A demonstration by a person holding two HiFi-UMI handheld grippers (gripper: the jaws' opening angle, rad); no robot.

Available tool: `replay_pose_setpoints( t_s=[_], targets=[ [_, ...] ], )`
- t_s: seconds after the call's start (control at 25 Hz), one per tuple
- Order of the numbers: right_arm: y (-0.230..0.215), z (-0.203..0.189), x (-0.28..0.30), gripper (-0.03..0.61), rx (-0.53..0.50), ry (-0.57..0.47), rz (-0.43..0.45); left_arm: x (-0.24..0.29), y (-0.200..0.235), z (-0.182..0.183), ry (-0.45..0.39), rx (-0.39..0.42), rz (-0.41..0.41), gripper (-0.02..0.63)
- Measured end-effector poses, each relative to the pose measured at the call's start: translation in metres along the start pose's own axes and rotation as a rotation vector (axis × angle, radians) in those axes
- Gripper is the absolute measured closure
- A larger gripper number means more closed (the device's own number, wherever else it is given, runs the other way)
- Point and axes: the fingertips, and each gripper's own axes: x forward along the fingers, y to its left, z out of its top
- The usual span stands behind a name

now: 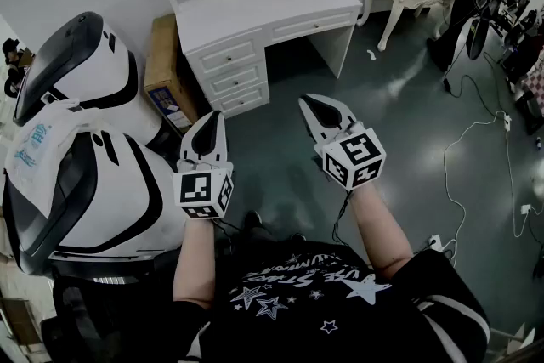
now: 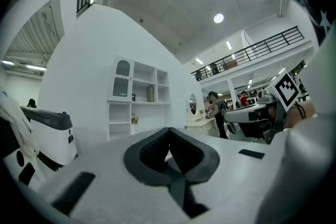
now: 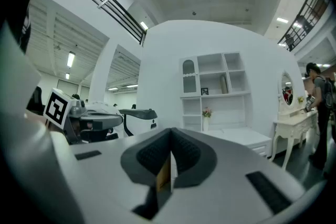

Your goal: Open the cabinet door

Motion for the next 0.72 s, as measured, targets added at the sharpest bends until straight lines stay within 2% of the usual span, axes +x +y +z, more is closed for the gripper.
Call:
replay_pose_setpoints(
  t_s=[0.48, 0.72],
  targets=[
    [-0.015, -0.026, -0.029, 0.574, -0.015, 0.056, 0.001, 0.005, -0.027, -0.022, 0.034, -0.018, -0.021, 0.605],
    [-0.03, -0.027, -0.033, 0.572, -0.019, 0.058, -0.008, 0.015, -0.037, -0.013, 0.004, -0.045, -0.031, 0.604]
  ],
)
